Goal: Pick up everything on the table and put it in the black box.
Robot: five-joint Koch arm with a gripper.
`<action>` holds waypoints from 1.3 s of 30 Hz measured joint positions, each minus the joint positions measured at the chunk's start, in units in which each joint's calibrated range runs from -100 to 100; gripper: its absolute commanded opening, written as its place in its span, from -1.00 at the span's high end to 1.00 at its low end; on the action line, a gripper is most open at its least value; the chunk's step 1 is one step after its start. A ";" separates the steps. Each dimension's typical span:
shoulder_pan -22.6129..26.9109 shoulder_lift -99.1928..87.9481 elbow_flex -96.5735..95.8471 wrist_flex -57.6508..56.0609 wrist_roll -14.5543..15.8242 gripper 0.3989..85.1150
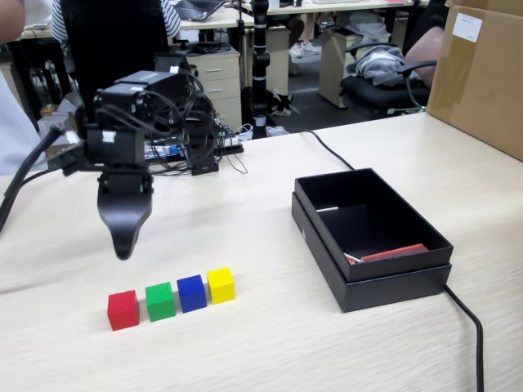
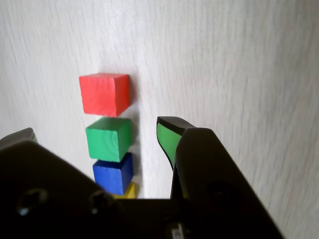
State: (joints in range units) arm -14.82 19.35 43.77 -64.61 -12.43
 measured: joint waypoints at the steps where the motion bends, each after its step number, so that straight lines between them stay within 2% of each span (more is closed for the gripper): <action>1: -0.05 1.68 1.73 0.00 -0.24 -0.10; 5: -0.63 10.10 10.04 0.00 -1.07 -0.03; 11: -1.27 19.94 18.26 0.00 -2.83 -0.02; 21: -1.12 24.34 18.35 0.00 -3.17 -0.02; 26: -0.98 25.63 18.35 0.00 -3.13 0.18; 28: -0.98 25.63 18.35 0.00 -3.03 0.19; 32: -0.93 26.67 19.90 -0.23 -2.59 0.63; 33: -0.88 26.80 19.99 -0.23 -2.44 0.68; 39: -0.73 26.80 19.99 -0.46 -2.25 0.68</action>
State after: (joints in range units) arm -15.56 46.15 63.76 -65.08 -14.68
